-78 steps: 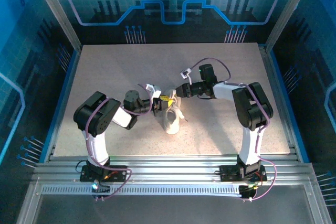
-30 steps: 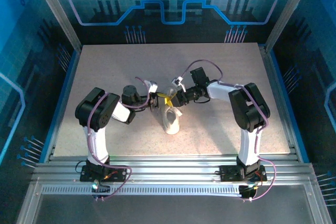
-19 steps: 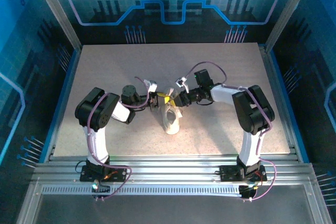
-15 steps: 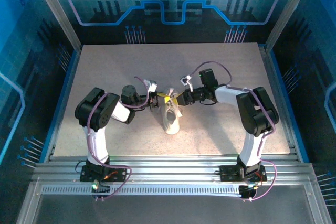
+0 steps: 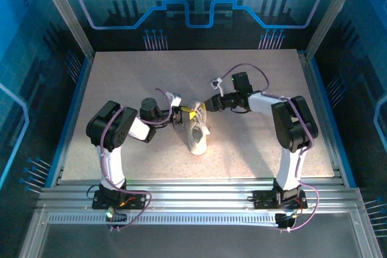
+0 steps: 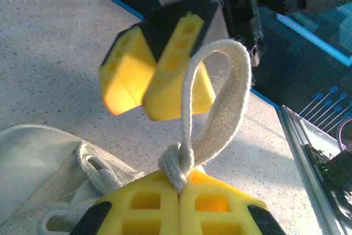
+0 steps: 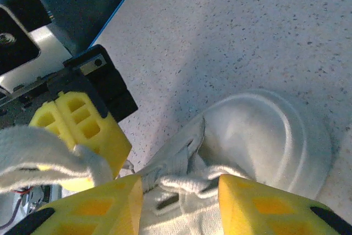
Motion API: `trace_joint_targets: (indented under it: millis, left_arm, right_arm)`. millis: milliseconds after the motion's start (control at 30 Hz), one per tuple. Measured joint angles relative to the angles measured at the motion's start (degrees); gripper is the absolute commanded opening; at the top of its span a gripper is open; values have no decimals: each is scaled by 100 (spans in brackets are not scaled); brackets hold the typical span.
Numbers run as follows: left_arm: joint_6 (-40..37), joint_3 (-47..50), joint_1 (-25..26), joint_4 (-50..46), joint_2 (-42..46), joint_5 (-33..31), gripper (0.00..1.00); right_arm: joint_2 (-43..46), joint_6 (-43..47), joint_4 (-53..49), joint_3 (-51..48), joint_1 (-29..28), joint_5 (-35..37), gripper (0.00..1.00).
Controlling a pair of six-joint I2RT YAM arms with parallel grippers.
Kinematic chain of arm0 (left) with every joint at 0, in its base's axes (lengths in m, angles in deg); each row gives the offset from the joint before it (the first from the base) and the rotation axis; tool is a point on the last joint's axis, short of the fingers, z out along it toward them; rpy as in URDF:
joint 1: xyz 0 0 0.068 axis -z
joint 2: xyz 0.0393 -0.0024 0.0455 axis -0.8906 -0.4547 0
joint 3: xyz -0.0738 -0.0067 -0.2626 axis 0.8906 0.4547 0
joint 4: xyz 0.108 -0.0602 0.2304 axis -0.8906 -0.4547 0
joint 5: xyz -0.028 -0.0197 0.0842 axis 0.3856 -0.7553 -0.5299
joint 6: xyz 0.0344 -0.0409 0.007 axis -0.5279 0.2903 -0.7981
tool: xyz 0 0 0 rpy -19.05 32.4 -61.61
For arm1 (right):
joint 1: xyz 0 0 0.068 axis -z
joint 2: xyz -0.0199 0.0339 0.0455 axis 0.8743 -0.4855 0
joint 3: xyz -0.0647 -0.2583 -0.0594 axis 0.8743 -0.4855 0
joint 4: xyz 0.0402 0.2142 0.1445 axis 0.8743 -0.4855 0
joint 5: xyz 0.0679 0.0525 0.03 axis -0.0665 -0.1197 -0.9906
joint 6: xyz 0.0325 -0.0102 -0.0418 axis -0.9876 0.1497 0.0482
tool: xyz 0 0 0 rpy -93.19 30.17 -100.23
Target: Tie the shoes
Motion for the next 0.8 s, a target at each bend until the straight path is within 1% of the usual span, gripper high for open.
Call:
trace_joint_targets:
  millis: [133,267,367,433,567,800]
  left_arm:
    - [-260,2,-2,-262,96,2,0]
    - [-605,2,-2,-527,223,31,0]
    - [-903,0,-2,-863,334,55,0]
    - [-1119,0,0,-1084,422,92,0]
    - [-1443,9,0,-1416,586,76,0]
    - [-1648,17,4,-1663,656,-116,0]
  right_arm:
    - [-358,138,-140,304,-164,-337,39]
    - [-546,496,-575,551,-326,-706,36]
    - [-586,796,-927,664,-313,-925,34]
    - [-588,1045,-1187,719,-315,-999,34]
    - [-619,1449,-1709,894,-306,-1104,36]
    - [-706,1902,-2319,1104,-315,-1180,35]
